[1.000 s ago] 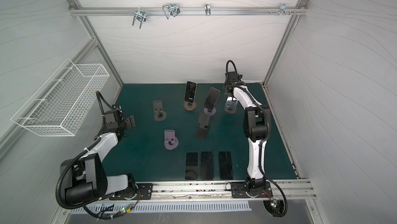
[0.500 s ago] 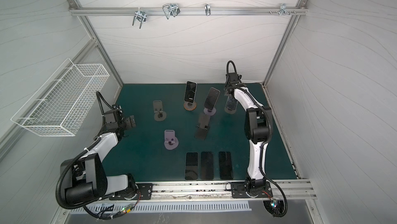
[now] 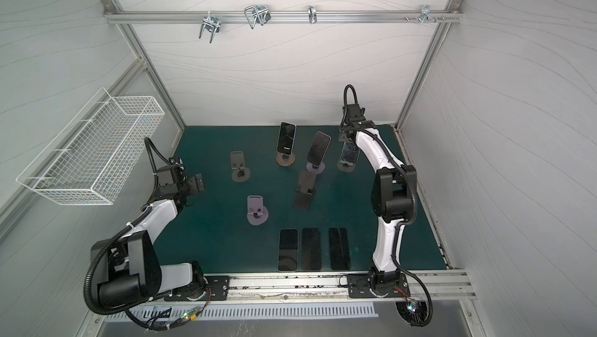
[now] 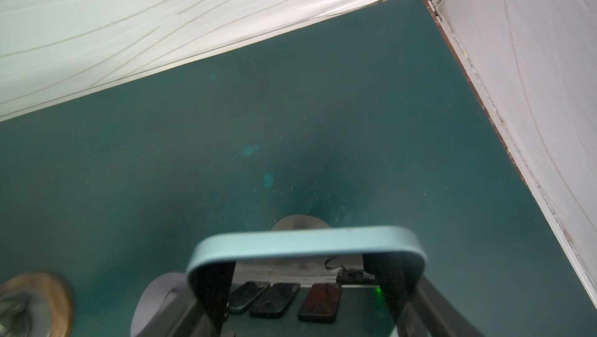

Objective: Remove the phone from the phone stand
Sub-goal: 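Carry the phone with the right gripper toward the robot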

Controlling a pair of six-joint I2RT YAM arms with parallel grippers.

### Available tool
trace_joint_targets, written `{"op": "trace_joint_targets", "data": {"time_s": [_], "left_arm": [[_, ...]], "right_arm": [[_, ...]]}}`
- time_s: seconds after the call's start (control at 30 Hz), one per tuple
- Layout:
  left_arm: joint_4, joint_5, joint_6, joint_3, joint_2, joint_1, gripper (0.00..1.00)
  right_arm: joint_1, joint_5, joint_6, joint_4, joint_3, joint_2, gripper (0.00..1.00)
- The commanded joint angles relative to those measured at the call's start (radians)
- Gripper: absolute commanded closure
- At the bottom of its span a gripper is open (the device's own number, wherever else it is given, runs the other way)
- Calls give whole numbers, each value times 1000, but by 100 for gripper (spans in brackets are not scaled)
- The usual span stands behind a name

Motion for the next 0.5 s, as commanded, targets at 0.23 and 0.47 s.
{"op": "trace_joint_targets", "data": {"time_s": [0.23, 0.47], "left_arm": [[43, 16, 9, 24, -3, 5, 1], [41, 14, 8, 24, -3, 5, 1]], "right_arm": [[4, -193, -108, -63, -145, -273, 37], [41, -208, -99, -96, -334, -413, 38]]}}
